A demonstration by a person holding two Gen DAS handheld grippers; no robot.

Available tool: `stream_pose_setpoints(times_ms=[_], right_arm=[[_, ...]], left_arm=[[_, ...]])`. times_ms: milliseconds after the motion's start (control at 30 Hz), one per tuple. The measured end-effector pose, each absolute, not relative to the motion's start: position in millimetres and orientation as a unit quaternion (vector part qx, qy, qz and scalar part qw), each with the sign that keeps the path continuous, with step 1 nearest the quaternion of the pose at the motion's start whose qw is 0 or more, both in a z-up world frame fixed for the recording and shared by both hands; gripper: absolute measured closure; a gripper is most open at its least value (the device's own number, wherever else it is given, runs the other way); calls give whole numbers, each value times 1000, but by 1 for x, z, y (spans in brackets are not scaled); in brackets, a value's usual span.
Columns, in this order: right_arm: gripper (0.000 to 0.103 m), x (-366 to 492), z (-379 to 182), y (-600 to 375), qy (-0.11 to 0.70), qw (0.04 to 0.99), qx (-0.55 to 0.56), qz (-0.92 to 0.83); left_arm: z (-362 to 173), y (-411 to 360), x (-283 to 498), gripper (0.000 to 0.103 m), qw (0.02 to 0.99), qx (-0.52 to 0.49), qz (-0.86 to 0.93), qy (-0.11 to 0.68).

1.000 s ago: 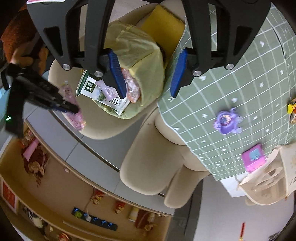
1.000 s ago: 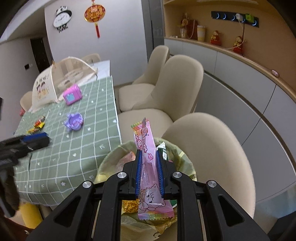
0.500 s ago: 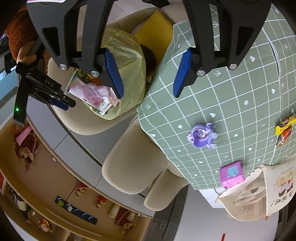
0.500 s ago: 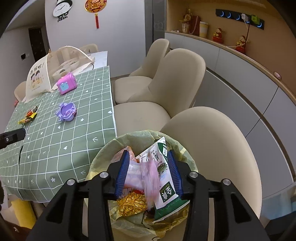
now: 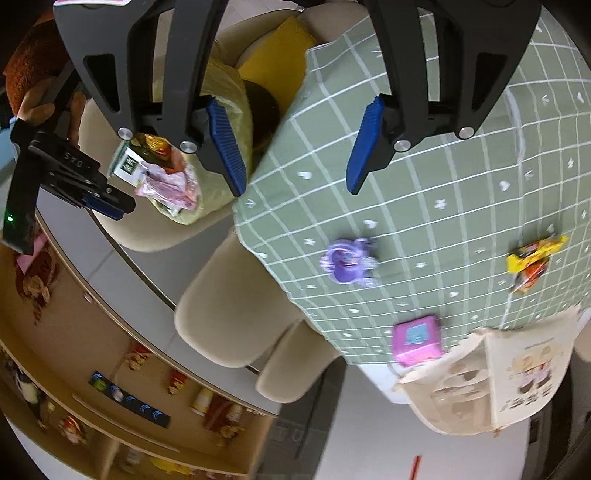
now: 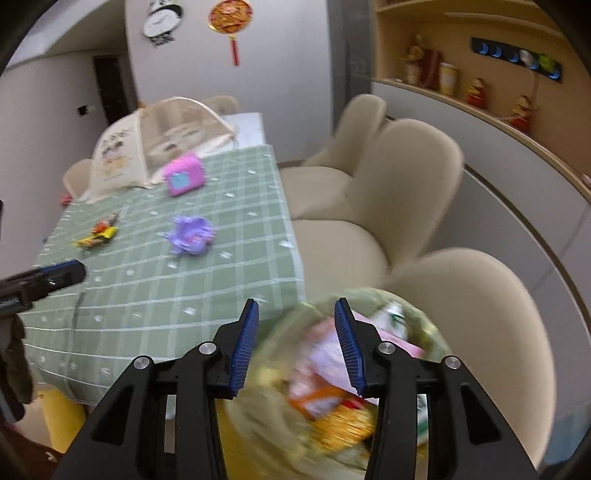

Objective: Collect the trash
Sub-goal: 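Move both open tools back to the red and yellow wrappers on the table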

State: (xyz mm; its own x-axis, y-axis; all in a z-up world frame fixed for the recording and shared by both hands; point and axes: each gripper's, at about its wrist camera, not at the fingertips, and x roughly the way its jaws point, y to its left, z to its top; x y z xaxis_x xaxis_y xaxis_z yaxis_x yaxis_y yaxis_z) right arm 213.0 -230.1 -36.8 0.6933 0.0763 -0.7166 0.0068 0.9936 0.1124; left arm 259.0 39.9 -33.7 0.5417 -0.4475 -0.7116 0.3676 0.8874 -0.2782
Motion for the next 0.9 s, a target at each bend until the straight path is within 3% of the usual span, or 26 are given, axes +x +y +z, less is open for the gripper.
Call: stream_pose_setpoints(times_ms=[400, 533, 733, 900], right_arm=[[53, 263, -35, -129, 380, 910, 49, 156], [43, 282, -41, -92, 380, 902, 56, 196], [42, 318, -55, -41, 414, 882, 60, 217], [42, 339, -68, -5, 447, 866, 34, 222]], left_arm=[[-58, 166, 275, 49, 884, -124, -121, 434], [-68, 217, 284, 49, 886, -149, -86, 430], [-76, 277, 317, 49, 888, -167, -84, 421], [-71, 308, 371, 49, 901, -120, -104, 405]])
